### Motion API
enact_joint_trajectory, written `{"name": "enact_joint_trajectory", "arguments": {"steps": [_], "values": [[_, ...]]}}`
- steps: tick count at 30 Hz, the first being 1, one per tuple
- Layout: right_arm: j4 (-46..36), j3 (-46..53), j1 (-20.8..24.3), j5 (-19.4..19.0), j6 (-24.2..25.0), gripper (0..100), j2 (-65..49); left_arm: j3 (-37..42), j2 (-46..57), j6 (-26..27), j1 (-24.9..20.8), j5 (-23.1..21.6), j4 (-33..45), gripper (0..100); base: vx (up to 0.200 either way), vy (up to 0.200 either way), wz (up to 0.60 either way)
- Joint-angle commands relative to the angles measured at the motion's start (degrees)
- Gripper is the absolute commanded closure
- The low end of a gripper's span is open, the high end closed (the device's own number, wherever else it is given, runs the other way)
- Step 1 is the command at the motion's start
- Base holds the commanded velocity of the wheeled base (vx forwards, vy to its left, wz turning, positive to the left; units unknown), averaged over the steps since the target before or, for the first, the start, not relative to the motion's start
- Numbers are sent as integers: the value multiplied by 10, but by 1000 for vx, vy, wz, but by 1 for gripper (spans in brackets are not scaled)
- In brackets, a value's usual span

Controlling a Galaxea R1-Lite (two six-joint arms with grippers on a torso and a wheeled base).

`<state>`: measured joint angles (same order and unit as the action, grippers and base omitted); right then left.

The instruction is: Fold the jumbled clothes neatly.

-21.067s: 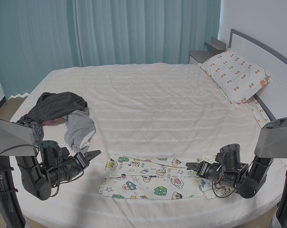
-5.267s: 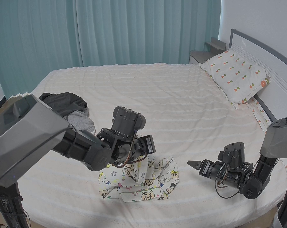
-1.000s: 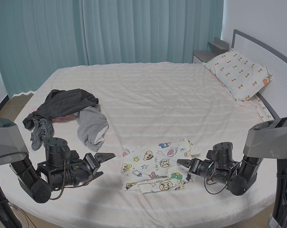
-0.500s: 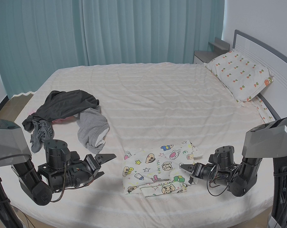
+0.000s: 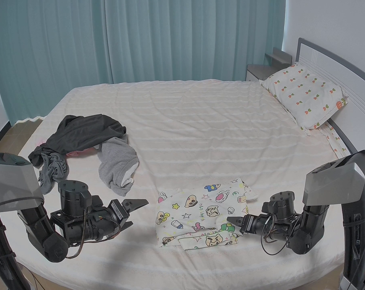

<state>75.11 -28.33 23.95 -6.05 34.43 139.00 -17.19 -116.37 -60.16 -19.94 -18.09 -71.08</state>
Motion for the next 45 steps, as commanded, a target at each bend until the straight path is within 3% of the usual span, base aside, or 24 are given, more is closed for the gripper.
{"name": "enact_joint_trajectory", "arguments": {"steps": [1,8,19,24,28,33,34,45], "values": [[36,-1,2,-1,-23,0,40,0,-3,0,1,1,0,0,0,0,0],[125,31,-3,3,-38,0,37,-1,-9,0,1,0,0,0,0,0,0],[130,42,7,-3,-44,0,53,-2,-11,0,1,0,0,0,0,0,0],[130,39,10,-34,-59,0,57,-3,-11,0,2,0,0,0,0,0,0],[131,29,7,-84,-59,0,59,-2,-11,0,2,0,-1,0,0,0,0],[132,27,2,-89,-59,0,61,-2,-11,0,2,0,0,0,0,0,0],[138,28,1,-89,-58,100,63,-2,-11,0,2,0,0,0,0,0,0],[143,45,-14,-89,-58,100,59,-1,-11,0,2,0,0,0,0,0,0]]}}
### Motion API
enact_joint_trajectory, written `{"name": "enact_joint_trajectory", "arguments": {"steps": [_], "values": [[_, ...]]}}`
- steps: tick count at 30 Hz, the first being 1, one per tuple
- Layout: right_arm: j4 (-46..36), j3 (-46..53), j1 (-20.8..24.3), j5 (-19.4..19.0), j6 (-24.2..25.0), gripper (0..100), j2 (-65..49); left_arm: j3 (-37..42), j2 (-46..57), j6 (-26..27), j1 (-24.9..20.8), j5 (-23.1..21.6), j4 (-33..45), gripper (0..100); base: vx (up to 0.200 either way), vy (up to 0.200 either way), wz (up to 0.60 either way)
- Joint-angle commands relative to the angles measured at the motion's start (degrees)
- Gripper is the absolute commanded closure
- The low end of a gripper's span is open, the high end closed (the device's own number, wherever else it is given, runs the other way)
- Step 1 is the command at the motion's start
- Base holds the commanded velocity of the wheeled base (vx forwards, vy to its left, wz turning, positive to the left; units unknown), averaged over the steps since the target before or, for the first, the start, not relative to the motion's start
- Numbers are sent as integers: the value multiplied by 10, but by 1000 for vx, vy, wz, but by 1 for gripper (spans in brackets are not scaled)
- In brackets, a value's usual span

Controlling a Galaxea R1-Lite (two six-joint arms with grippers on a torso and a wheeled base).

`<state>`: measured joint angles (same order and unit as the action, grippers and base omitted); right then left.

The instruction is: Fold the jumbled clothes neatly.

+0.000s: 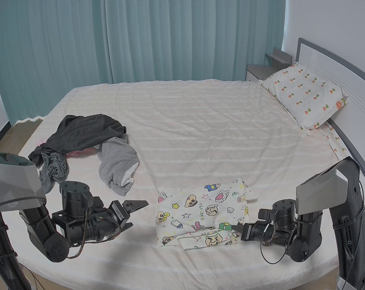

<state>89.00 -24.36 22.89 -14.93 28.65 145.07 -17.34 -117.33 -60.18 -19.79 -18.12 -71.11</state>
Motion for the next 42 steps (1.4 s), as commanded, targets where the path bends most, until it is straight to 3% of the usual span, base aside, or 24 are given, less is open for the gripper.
{"name": "enact_joint_trajectory", "arguments": {"steps": [1,7,16,42], "values": [[4,9,-3,0,0,100,-4,-1,-1,0,1,0,-1,0,0,0,0],[4,25,-11,-4,-2,100,-18,0,-2,0,1,0,0,0,0,0,0],[-5,54,-36,-41,-12,100,-44,-1,-2,0,0,0,0,0,0,0,0],[-36,84,-61,-41,-50,100,-50,-1,-3,0,0,0,0,0,0,0,0]]}}
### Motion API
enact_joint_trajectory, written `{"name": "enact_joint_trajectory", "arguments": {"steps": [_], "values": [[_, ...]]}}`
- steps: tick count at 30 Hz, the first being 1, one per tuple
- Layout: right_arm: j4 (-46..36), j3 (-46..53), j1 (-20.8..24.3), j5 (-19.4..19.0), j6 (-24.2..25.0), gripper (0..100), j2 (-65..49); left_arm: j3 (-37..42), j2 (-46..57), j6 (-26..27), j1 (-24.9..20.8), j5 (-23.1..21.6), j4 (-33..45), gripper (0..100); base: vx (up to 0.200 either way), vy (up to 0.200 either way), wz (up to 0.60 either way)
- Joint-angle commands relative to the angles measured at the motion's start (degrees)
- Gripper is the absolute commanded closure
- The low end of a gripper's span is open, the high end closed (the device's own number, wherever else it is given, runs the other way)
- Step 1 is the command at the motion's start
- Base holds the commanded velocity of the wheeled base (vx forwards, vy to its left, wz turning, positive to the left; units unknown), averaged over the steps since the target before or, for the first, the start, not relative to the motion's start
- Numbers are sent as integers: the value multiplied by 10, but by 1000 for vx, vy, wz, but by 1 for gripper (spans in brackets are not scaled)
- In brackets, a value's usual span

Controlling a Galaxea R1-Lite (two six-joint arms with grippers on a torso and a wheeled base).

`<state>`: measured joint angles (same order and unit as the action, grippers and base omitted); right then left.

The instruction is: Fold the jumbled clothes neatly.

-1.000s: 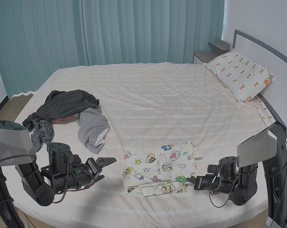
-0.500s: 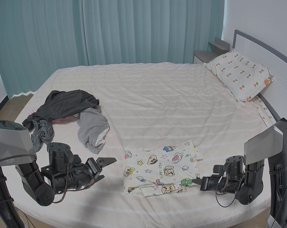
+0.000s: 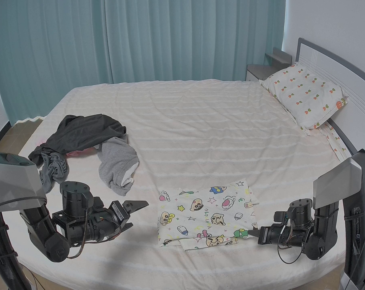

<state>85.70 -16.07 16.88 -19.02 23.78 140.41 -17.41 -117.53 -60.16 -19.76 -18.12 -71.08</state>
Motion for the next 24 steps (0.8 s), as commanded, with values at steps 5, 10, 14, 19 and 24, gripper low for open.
{"name": "enact_joint_trajectory", "arguments": {"steps": [5,10,14,19,24], "values": [[-7,2,-1,-1,-6,100,-4,0,-2,0,1,0,0,0,0,0,0],[-14,3,-1,0,-9,0,-6,-1,-3,0,1,0,0,0,0,0,0],[-8,15,-1,4,-30,0,-31,-3,-6,0,2,-1,0,0,0,0,0],[-32,-26,-5,5,-30,0,-86,-3,-10,0,4,-3,-1,0,0,0,0],[-173,-139,-6,5,-22,0,-126,-2,-12,-1,2,-20,-1,0,0,0,0]]}}
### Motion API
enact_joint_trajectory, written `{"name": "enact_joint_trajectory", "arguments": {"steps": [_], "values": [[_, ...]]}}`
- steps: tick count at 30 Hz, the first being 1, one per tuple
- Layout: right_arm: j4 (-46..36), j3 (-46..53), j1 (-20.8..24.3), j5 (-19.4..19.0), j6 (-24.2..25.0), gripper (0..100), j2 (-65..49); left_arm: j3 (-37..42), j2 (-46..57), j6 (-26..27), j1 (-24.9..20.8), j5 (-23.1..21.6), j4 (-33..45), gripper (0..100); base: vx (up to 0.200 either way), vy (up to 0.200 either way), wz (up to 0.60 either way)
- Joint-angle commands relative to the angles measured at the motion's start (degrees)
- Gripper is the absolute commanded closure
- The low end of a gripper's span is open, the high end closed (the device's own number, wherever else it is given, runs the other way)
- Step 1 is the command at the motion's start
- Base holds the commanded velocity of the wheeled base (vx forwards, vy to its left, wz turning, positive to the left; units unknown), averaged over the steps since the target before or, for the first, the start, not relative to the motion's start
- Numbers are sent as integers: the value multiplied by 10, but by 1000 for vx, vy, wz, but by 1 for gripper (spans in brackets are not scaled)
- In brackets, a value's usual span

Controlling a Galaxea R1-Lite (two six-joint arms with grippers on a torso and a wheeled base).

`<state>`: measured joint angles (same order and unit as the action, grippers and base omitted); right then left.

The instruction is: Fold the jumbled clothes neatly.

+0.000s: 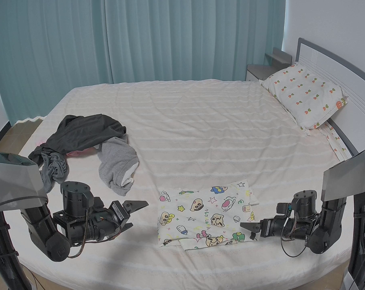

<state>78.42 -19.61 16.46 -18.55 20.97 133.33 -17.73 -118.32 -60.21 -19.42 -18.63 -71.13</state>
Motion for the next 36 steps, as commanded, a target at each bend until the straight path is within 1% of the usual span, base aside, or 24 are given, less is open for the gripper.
{"name": "enact_joint_trajectory", "arguments": {"steps": [1,2,4,5,7,10,15,21,31,36], "values": [[-127,-134,-4,2,9,0,-53,1,-3,-1,-1,-19,-1,0,0,0,0],[-150,-164,-7,6,12,0,-47,2,-2,-1,-1,-20,-1,0,0,0,0],[-150,-164,-7,6,12,0,-47,2,-2,-1,-1,-20,-1,0,0,0,0],[-236,-271,-21,35,24,0,-15,5,-6,-2,-4,-22,-13,0,0,0,0],[-268,-318,-22,48,32,0,6,5,-12,-1,-4,-22,-19,0,0,0,0],[-291,-364,-25,61,39,0,36,6,-19,-1,-4,-22,-32,0,0,0,0],[-314,-398,-42,62,34,0,63,14,-25,0,-5,-22,-38,0,0,0,0],[-367,-452,-50,60,34,0,85,14,-32,1,-6,-22,-46,0,0,0,0],[-368,-474,-37,55,33,0,106,16,-35,1,-6,-22,-51,0,0,0,0],[-370,-484,-25,41,33,0,113,16,-37,1,-6,-22,-51,0,0,0,0]]}}
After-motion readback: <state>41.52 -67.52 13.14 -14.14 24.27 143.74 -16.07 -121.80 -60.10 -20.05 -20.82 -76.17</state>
